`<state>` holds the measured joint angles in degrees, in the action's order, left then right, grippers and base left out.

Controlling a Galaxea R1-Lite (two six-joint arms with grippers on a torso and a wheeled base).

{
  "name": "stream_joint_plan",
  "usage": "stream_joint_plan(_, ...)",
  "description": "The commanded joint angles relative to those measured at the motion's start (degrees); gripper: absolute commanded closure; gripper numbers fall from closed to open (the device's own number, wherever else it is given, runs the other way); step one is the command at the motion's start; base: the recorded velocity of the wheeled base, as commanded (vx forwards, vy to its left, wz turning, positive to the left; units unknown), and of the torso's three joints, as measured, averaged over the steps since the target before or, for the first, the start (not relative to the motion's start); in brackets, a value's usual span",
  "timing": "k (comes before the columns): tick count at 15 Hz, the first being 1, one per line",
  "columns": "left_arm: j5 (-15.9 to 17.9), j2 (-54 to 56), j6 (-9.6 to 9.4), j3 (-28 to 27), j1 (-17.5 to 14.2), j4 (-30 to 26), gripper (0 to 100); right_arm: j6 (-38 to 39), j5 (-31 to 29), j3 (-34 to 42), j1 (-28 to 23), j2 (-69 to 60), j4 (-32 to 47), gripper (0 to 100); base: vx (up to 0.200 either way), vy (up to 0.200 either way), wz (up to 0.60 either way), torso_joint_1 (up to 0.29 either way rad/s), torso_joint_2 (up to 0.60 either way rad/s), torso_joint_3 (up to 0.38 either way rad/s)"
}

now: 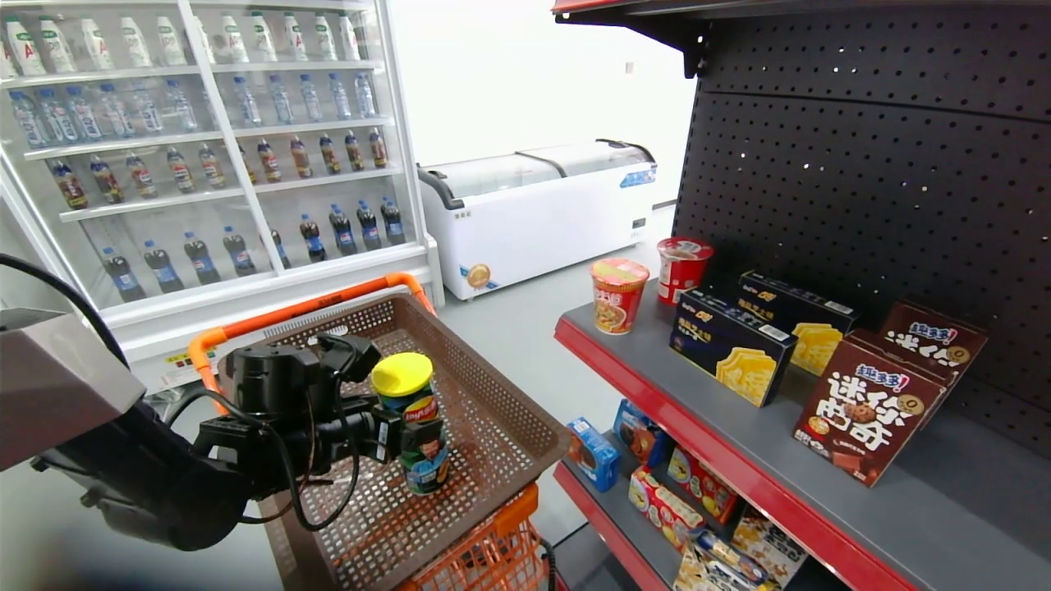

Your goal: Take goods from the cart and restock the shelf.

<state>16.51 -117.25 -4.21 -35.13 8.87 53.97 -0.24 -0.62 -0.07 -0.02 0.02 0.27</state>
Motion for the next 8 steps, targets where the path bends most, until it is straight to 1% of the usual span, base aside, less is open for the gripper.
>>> stream_joint_plan(1, 1.4, -3.2, -1.86, -1.7, 0.0, -0.1, 0, 0.0, 0.0, 0.0, 0.0, 0.0, 0.0, 0, 0.000, 0.000, 0.00, 0.000, 0.00, 0.000)
stream_joint_plan(2, 1.9, -3.9, -2.47, -2.5, 0.0, -0.4, 0, 0.0, 0.0, 0.0, -0.1, 0.0, 0.0, 0, 0.000, 0.000, 0.00, 0.000, 0.00, 0.000)
stream_joint_plan(5, 2.4, -6.2, -2.65, -5.4, 0.1, -0.6, 0, 0.0, 0.0, 0.0, 0.0, 0.0, 0.0, 0, 0.000, 0.000, 0.00, 0.000, 0.00, 0.000)
stream_joint_plan(7, 2.4, -7.0, -3.00, -5.6, 0.1, -0.7, 0, 0.0, 0.0, 0.0, 0.0, 0.0, 0.0, 0, 0.000, 0.000, 0.00, 0.000, 0.00, 0.000)
stream_joint_plan(8, 2.7, -7.7, -3.53, -5.4, 0.1, -0.6, 0, 0.0, 0.0, 0.0, 0.0, 0.0, 0.0, 0, 0.000, 0.000, 0.00, 0.000, 0.00, 0.000)
